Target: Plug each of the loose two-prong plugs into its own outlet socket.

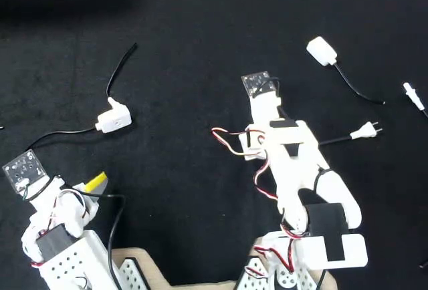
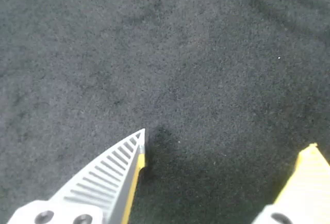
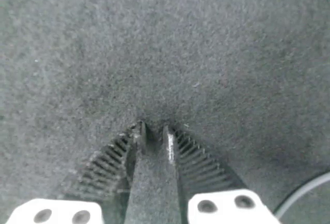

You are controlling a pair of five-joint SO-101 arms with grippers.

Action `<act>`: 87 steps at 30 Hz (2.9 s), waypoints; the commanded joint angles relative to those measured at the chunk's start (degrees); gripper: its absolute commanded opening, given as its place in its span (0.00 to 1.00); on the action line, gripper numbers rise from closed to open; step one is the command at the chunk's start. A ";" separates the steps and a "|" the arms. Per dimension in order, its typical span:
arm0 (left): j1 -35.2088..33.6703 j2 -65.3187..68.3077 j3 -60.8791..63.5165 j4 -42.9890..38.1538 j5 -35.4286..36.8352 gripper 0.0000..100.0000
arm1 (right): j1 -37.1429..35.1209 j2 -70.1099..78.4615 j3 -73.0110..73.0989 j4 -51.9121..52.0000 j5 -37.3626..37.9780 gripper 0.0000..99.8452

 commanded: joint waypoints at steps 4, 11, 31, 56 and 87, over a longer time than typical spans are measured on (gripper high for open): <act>0.48 -0.44 0.92 0.35 -0.26 0.43 | -2.81 -0.22 -0.40 -1.23 0.88 0.08; 0.48 -0.44 0.92 0.35 -0.26 0.43 | -1.76 -0.22 -3.65 3.78 0.44 0.15; 0.48 -0.44 0.92 0.35 -0.26 0.43 | -25.58 15.25 -76.53 53.63 33.85 0.15; 0.48 -0.44 0.92 0.35 -0.26 0.43 | -40.00 45.85 -90.51 37.71 48.44 0.15; 0.48 -0.44 0.92 0.35 -0.26 0.43 | -42.46 67.03 -123.74 36.22 48.44 0.15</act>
